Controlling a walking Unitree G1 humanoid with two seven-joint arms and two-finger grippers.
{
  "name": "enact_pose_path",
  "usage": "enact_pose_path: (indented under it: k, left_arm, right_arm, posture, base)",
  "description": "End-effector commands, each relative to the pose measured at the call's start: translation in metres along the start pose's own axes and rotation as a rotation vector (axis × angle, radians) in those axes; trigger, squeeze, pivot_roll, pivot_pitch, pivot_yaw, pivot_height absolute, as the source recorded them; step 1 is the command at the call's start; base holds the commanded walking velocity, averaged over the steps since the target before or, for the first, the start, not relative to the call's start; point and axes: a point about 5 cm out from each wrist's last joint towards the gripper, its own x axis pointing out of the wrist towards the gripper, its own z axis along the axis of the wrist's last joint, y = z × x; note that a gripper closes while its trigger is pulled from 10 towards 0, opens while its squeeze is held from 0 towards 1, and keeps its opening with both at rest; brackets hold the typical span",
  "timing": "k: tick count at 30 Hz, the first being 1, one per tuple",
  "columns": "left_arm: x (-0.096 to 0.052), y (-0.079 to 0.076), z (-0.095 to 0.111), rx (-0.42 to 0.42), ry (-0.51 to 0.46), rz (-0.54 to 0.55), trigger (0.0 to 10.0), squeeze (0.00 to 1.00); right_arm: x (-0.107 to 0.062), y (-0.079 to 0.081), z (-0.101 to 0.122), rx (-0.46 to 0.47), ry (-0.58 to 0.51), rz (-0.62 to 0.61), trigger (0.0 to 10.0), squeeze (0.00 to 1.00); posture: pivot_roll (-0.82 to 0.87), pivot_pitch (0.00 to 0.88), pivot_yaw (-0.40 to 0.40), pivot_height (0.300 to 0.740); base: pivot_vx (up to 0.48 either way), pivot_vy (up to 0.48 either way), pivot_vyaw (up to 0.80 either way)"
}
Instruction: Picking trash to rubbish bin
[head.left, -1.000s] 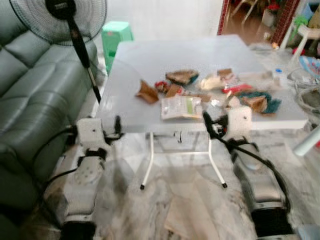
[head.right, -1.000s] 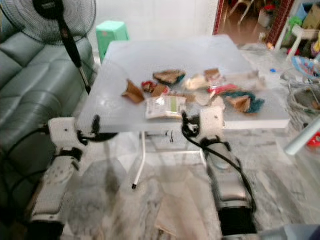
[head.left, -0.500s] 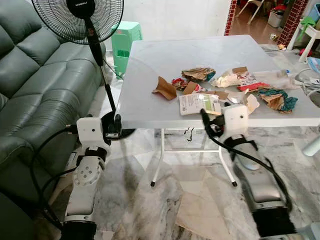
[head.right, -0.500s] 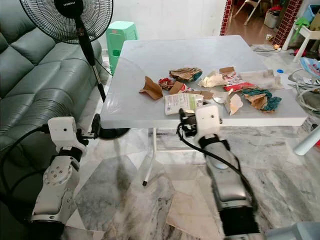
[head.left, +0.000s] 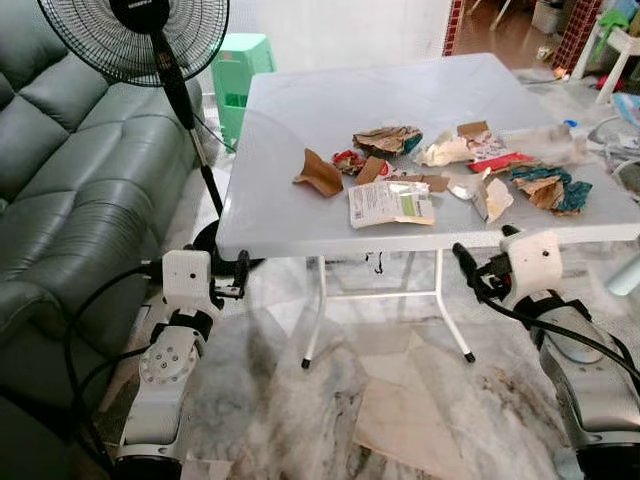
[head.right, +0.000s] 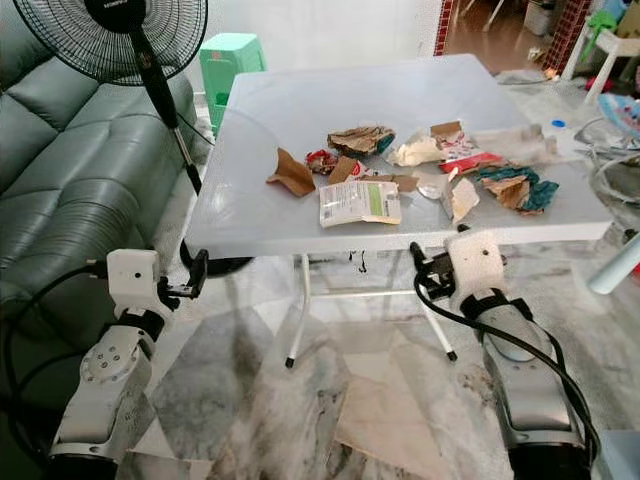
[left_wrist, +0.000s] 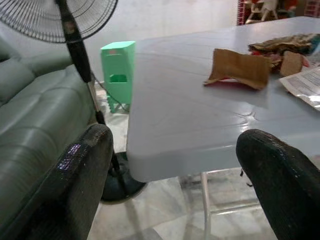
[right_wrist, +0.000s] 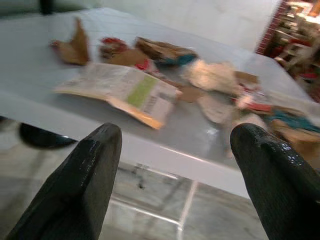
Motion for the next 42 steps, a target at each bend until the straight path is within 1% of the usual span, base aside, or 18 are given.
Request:
enact_pose_path:
  k: [1, 3, 4, 7, 8, 11, 12, 13, 17, 20, 22, 25, 28, 34, 38, 42]
  left_arm:
    - [0.002, 0.000, 0.002, 0.010, 0.005, -0.020, 10.0, 0.00]
    - [0.004, -0.003, 0.002, 0.009, 0.003, -0.027, 10.0, 0.00]
    - [0.005, -0.005, 0.003, -0.003, 0.002, -0.031, 10.0, 0.00]
    - [0.005, -0.007, 0.004, -0.012, 0.003, -0.032, 10.0, 0.00]
    - [0.002, -0.008, 0.002, -0.025, 0.016, -0.032, 10.0, 0.00]
    - [-0.004, -0.006, -0.003, -0.024, 0.037, -0.027, 10.0, 0.00]
    - [-0.004, -0.006, -0.003, -0.024, 0.037, -0.027, 10.0, 0.00]
    - [-0.005, 0.001, -0.008, -0.025, 0.059, 0.002, 10.0, 0.00]
    - [-0.005, 0.010, -0.010, -0.017, 0.070, 0.033, 10.0, 0.00]
    - [-0.005, 0.010, -0.010, -0.020, 0.073, 0.032, 10.0, 0.00]
    - [-0.006, 0.006, -0.010, -0.026, 0.072, 0.015, 10.0, 0.00]
    - [-0.007, -0.002, -0.007, -0.039, 0.049, -0.008, 10.0, 0.00]
    - [-0.006, -0.006, -0.003, -0.050, 0.029, -0.015, 10.0, 0.00]
    - [-0.003, -0.006, 0.000, -0.053, 0.020, -0.015, 10.0, 0.00]
    - [-0.003, -0.006, 0.001, -0.056, 0.014, -0.016, 10.0, 0.00]
    - [-0.003, -0.009, 0.002, -0.059, 0.011, -0.028, 10.0, 0.00]
  right_arm:
    - [0.009, 0.011, 0.011, -0.021, -0.048, 0.032, 10.0, 0.00]
    - [0.014, 0.014, 0.012, -0.034, -0.058, 0.024, 10.0, 0.00]
    - [0.021, 0.018, 0.013, -0.034, -0.072, 0.004, 10.0, 0.00]
    - [0.023, 0.020, 0.014, -0.025, -0.077, -0.010, 10.0, 0.00]
    - [0.024, 0.022, 0.017, 0.007, -0.090, -0.056, 10.0, 0.00]
    - [0.020, 0.022, 0.020, 0.004, -0.104, -0.110, 10.0, 0.00]
    - [0.020, 0.022, 0.020, 0.004, -0.104, -0.110, 10.0, 0.00]
    - [0.014, 0.020, 0.016, 0.016, -0.088, -0.173, 10.0, 0.00]
    - [0.005, 0.016, 0.010, 0.025, -0.076, -0.252, 10.0, 0.00]
    - [0.004, 0.018, 0.011, 0.014, -0.087, -0.241, 10.0, 0.00]
    - [0.005, 0.019, 0.013, 0.008, -0.095, -0.229, 10.0, 0.00]
    - [0.010, 0.018, 0.018, 0.015, -0.112, -0.229, 10.0, 0.00]
    - [0.014, 0.019, 0.022, 0.018, -0.123, -0.224, 10.0, 0.00]
    - [0.021, 0.028, 0.027, 0.027, -0.144, -0.188, 10.0, 0.00]
    - [0.023, 0.033, 0.030, 0.035, -0.153, -0.168, 10.0, 0.00]
    - [0.022, 0.035, 0.030, 0.034, -0.156, -0.156, 10.0, 0.00]
  posture:
    - [-0.07, 0.017, 0.095, 0.740]
    - [-0.07, 0.017, 0.095, 0.740]
    - [-0.05, 0.010, 0.089, 0.740]
    - [-0.05, 0.010, 0.087, 0.740]
    - [-0.04, 0.014, 0.074, 0.740]
    - [-0.04, 0.024, 0.064, 0.740]
    - [-0.04, 0.024, 0.064, 0.740]
    - [-0.05, 0.028, 0.058, 0.740]
    - [-0.06, 0.030, 0.058, 0.740]
    - [-0.06, 0.032, 0.062, 0.740]
    - [-0.06, 0.033, 0.063, 0.740]
    - [-0.06, 0.029, 0.060, 0.740]
    - [-0.06, 0.027, 0.058, 0.740]
    - [-0.05, 0.019, 0.049, 0.740]
    - [-0.04, 0.018, 0.048, 0.740]
    - [-0.05, 0.021, 0.049, 0.740]
  base:
    - [0.000, 0.000, 0.00]
    - [0.000, 0.000, 0.00]
    - [0.000, 0.000, 0.00]
    - [0.000, 0.000, 0.00]
    - [0.000, 0.000, 0.00]
    - [0.000, 0.000, 0.00]
    - [0.000, 0.000, 0.00]
    - [0.000, 0.000, 0.00]
    - [0.000, 0.000, 0.00]
    - [0.000, 0.000, 0.00]
    - [0.000, 0.000, 0.00]
    - [0.000, 0.000, 0.00]
    - [0.000, 0.000, 0.00]
    - [0.000, 0.000, 0.00]
    - [0.256, 0.000, 0.00]
    - [0.311, 0.000, 0.00]
